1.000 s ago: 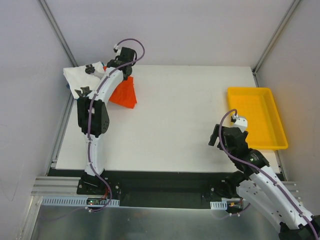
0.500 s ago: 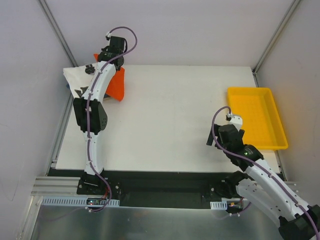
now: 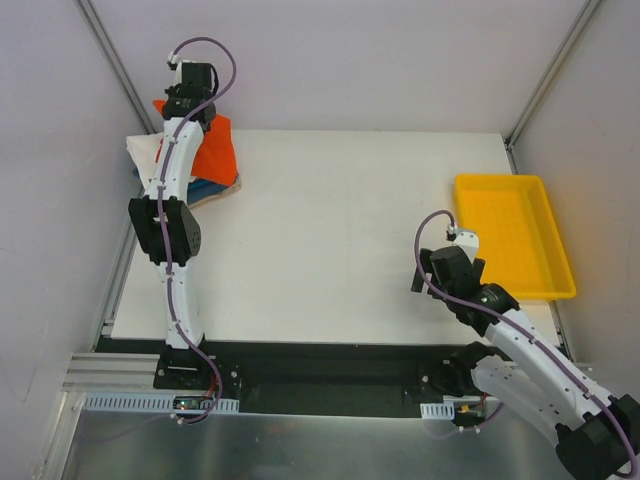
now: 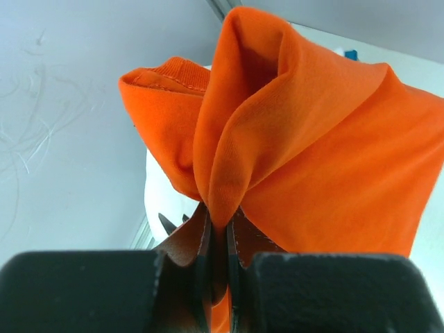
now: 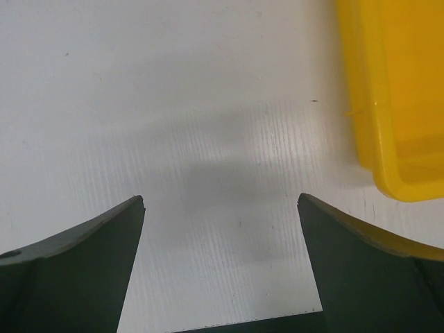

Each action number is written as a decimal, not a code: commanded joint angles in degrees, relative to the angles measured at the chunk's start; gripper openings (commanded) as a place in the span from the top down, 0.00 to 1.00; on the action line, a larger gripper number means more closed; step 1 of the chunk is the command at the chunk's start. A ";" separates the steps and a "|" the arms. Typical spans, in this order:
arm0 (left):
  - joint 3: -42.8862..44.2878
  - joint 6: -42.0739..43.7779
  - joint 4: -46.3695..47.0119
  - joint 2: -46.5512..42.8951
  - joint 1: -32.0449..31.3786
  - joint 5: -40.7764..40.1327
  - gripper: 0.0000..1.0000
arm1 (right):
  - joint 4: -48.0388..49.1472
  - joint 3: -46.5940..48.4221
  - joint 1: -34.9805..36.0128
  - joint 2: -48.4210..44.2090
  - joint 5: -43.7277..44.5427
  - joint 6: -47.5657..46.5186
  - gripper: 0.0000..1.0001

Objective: Fold and stack the t-shirts
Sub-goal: Neatly place the folded tshirt to the corner

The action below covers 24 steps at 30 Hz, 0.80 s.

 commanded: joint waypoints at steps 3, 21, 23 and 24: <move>0.52 -5.49 3.64 -3.80 5.37 1.01 1.00 | 0.99 2.13 0.07 1.62 2.04 -0.81 0.03; -1.50 -7.25 5.66 0.59 7.75 -9.70 0.11 | 0.73 3.71 0.07 5.31 2.57 -1.34 0.03; -2.29 -7.69 5.66 -0.54 7.75 -8.75 0.01 | 0.73 3.71 0.15 5.22 2.31 -1.34 0.03; -2.73 -8.04 5.66 -0.98 7.75 -8.04 0.01 | 0.64 3.71 0.15 5.22 2.39 -1.25 0.03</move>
